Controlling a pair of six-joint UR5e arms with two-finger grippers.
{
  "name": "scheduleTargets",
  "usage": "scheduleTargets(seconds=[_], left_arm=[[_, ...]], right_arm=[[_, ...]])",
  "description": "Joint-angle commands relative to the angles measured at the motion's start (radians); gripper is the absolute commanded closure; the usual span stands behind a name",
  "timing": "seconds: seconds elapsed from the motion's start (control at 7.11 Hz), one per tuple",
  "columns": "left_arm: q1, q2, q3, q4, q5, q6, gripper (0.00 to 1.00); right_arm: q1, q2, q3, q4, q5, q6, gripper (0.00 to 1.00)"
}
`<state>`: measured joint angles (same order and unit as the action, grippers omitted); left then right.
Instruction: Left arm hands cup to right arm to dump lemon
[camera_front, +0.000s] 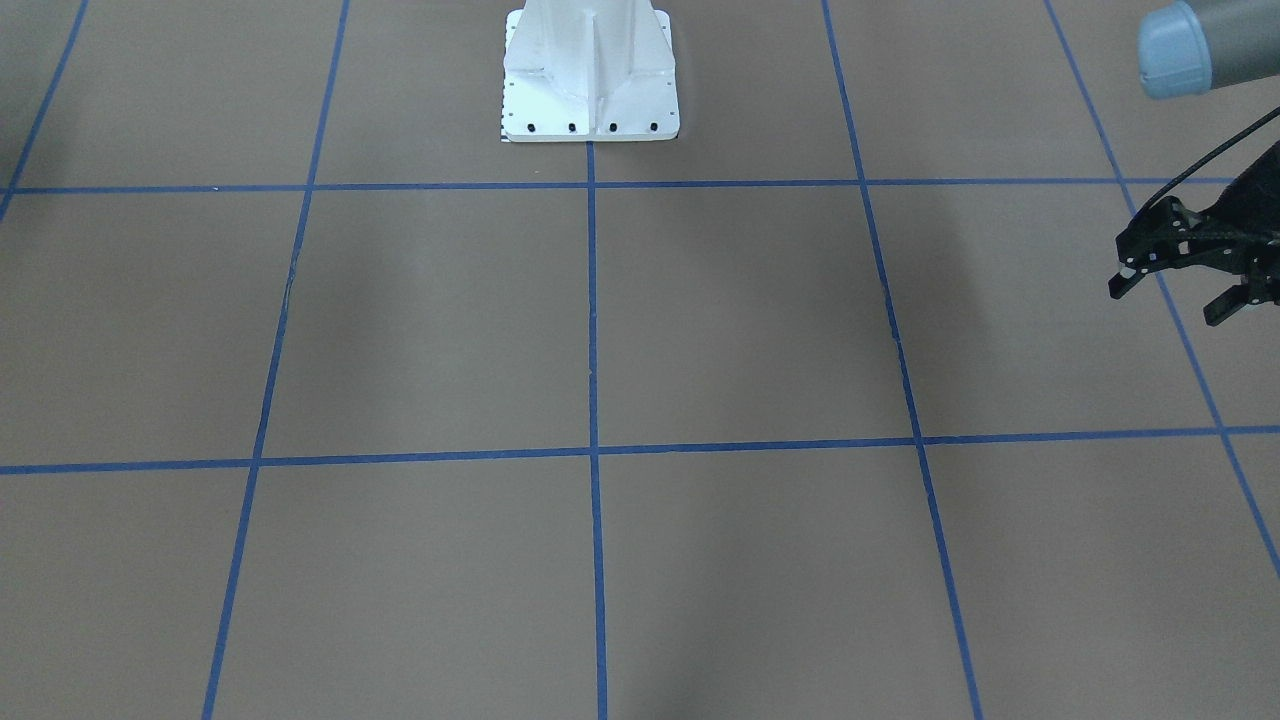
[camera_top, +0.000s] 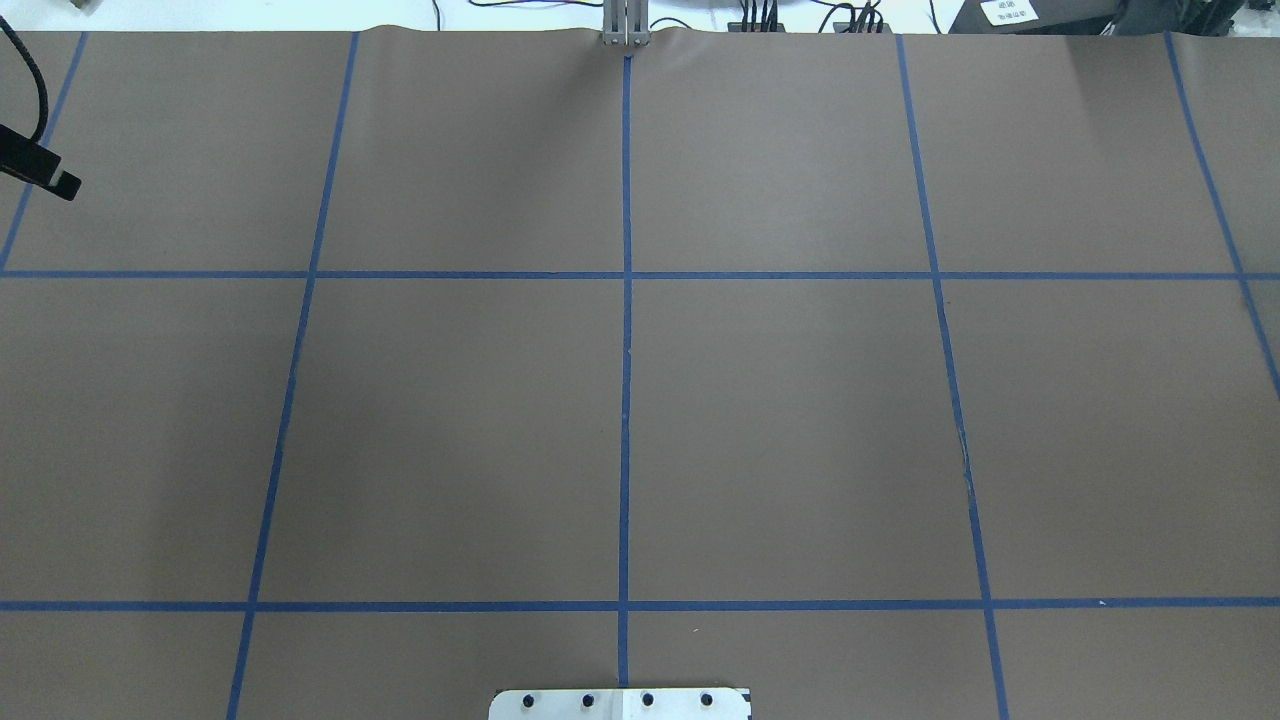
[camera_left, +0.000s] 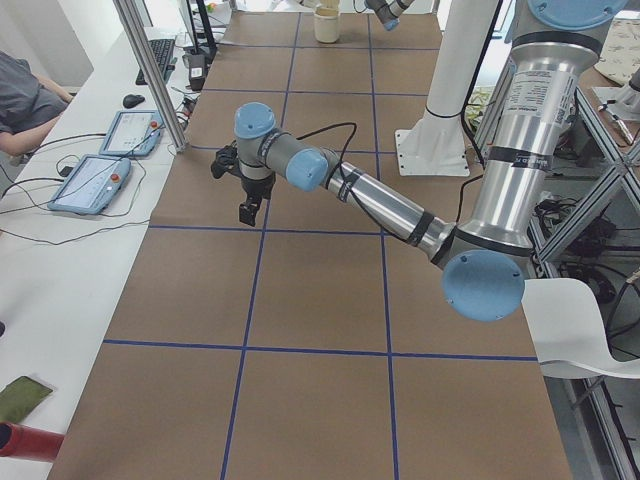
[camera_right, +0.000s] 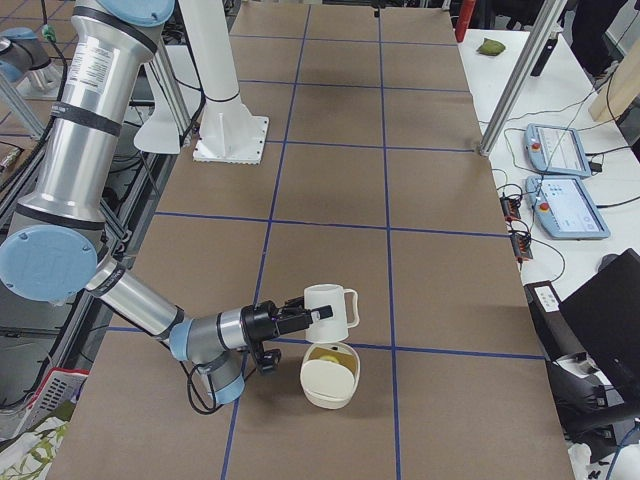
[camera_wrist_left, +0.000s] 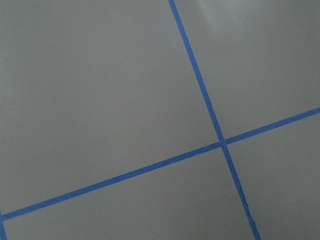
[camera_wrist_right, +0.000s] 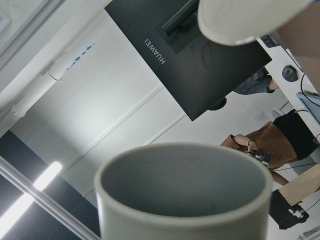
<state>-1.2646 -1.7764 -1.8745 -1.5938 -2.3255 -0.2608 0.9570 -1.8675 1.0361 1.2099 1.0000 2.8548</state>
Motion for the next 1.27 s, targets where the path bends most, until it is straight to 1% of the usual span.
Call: scheduleTargets(seconds=[0.0, 0.14, 0.28, 0.7, 0.84, 1.13], left_arm=[[0.001, -0.002, 0.000, 0.002, 0.000, 0.000, 0.00], [0.001, -0.003, 0.000, 0.000, 0.000, 0.000, 0.00], [0.001, -0.006, 0.000, 0.002, 0.000, 0.000, 0.00], [0.001, -0.005, 0.003, 0.002, 0.000, 0.000, 0.00], [0.001, -0.003, 0.005, 0.002, 0.000, 0.000, 0.00], [0.001, 0.002, 0.006, 0.002, 0.000, 0.000, 0.00]], right_arm=[[0.002, 0.004, -0.011, 0.011, 0.002, 0.003, 0.87], [0.003, -0.004, -0.011, 0.008, 0.012, -0.021, 0.85], [0.003, -0.008, -0.008, 0.007, 0.029, -0.096, 0.83], [0.006, -0.044, 0.005, -0.007, 0.190, -0.361, 0.82], [0.014, -0.048, 0.025, -0.065, 0.247, -0.479, 0.81], [0.014, -0.064, 0.085, -0.160, 0.264, -0.691, 0.82]])
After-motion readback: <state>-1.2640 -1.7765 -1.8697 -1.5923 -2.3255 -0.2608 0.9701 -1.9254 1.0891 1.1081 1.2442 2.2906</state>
